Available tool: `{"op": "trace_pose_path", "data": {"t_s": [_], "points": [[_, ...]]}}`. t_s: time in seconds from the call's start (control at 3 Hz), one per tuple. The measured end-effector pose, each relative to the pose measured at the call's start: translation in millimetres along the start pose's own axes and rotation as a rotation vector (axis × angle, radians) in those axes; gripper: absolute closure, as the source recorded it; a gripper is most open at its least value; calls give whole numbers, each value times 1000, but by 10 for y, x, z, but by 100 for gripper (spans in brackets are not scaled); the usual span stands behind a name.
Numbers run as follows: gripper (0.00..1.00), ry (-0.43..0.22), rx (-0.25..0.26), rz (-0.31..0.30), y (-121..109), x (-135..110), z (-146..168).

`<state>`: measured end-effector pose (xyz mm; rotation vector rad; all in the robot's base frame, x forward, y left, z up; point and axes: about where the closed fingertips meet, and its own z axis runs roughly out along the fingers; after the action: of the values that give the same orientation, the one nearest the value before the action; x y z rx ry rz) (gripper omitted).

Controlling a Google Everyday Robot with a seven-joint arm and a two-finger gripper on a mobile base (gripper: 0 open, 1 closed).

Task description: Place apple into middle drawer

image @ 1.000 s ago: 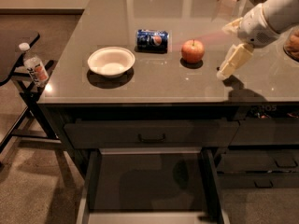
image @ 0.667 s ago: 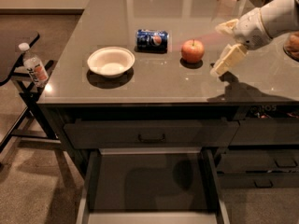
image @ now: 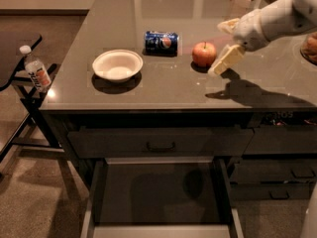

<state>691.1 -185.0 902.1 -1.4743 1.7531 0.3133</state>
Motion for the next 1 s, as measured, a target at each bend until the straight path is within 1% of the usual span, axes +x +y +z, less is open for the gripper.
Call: {"op": "trace_pose_path", "data": {"t_s": [0.33,0.67,1.0], "points": [[0,96,49,43,-66,137,242],[0,137,75,96,-96,232,414],[0,139,77,105,-97,244,439]]}}
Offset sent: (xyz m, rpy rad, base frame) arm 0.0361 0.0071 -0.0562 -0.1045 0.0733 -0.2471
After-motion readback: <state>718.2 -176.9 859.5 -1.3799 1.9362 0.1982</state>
